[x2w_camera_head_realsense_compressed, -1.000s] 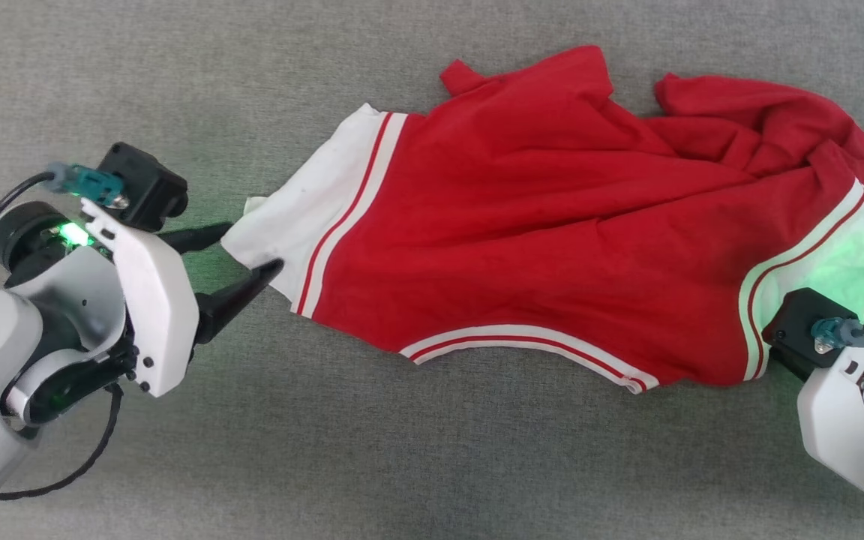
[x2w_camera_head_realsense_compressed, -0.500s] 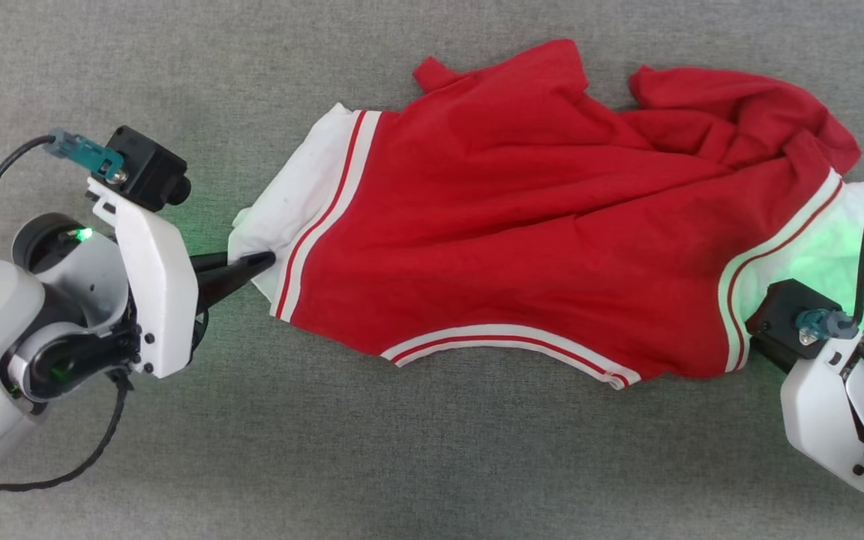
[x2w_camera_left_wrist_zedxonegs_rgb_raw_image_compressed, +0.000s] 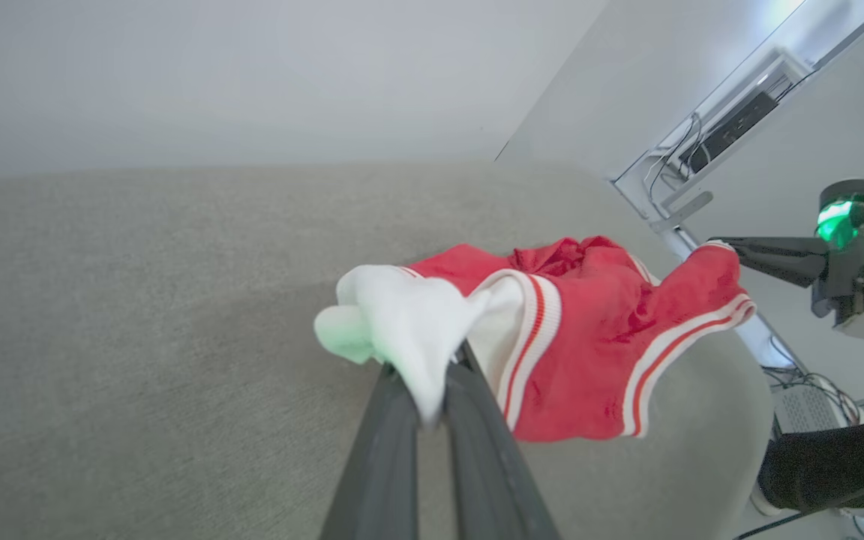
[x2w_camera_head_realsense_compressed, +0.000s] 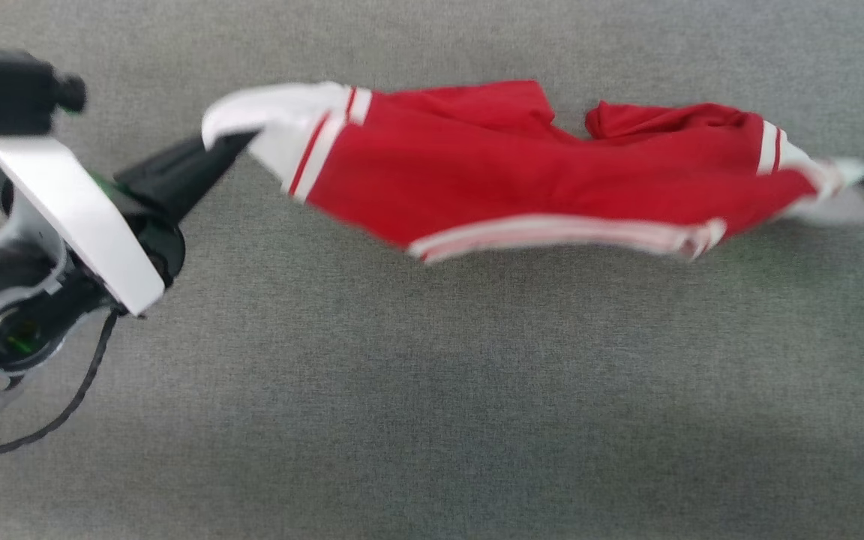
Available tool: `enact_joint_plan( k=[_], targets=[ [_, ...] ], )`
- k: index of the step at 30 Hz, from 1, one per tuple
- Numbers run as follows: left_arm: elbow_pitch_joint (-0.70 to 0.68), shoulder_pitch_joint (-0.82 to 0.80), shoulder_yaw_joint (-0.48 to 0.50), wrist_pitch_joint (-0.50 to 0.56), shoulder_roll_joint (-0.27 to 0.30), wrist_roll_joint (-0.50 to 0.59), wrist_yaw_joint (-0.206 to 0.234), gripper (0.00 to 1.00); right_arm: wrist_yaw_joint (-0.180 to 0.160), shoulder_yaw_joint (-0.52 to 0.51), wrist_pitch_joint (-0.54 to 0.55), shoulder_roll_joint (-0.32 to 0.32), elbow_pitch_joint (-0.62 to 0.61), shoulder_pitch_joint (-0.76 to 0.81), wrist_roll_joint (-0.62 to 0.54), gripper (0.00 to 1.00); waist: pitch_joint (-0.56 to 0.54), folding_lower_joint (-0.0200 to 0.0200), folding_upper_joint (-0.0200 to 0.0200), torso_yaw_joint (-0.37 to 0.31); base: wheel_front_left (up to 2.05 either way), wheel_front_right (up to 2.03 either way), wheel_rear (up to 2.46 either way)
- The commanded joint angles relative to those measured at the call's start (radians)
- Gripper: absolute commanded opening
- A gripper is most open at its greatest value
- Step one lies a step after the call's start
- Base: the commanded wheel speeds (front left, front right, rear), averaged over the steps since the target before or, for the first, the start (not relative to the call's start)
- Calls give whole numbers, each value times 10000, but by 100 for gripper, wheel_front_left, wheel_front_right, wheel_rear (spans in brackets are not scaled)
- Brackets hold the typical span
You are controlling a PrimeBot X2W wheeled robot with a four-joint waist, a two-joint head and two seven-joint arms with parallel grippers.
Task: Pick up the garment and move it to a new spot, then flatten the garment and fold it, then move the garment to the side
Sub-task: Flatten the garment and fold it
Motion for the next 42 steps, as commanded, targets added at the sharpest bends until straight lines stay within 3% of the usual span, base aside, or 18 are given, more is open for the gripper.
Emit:
enact_joint_plan(
  k=[1, 5, 8, 15, 20, 25, 28, 32, 37, 42],
  targets=[
    [-194, -177, 191, -242, -85, -392, 8, 0, -50, -411, -175, 55, -206, 87, 46, 0, -77, 0, 0, -12, 0, 0, 0],
    [-197, -421, 607, -634, -208, -898, 8, 0, -50, -1200, -465, 293, -342, -223, 229, 0, 6, 0, 0, -32, 0, 0, 0],
    [720, -921, 900, -929, -454, -808, 10, 0, -51, -1714, -933, 943, 65, -1065, 424, 0, 258, 0, 0, -52, 0, 0, 0],
    [4111, -3551, 1334, -847, -2214, -659, 248, 0, -51, -1772, -1849, 3259, 2850, -4900, 950, 0, 1316, 0, 0, -138, 0, 0, 0],
    [6213, -6105, 1838, -1649, -3395, -96, 615, 0, -52, -1821, -2738, 4526, 5251, -8183, 90, 0, 1816, 0, 0, -242, 0, 0, 0],
    [7625, -8289, 2594, -2673, -4179, -153, 402, 0, -53, -2351, -4140, 5267, 7199, -10726, -987, 0, 1852, 0, 0, -305, 0, 0, 0],
    [8091, -8947, 2923, -2953, -4401, -338, 227, 0, -53, -2410, -4723, 5394, 8012, -11507, -1239, 0, 1697, 0, 0, -294, 0, 0, 0],
    [8285, -8832, 2910, -2306, -4442, -649, 30, 0, -53, -1946, -4888, 5119, 8638, -11555, -1021, 0, 1412, 0, 0, -271, 0, 0, 0],
    [7557, -6766, 2658, -1290, -4108, -1245, 7, 0, -53, -936, -4741, 4545, 8292, -9952, -426, 0, 1157, 0, 0, -204, 0, 0, 0],
    [5620, -3527, 2296, -1056, -3493, -1707, 2, 0, -53, -602, -4187, 3835, 6993, -7262, 404, 0, 1005, 0, 0, -149, 0, 0, 0]
  ],
)
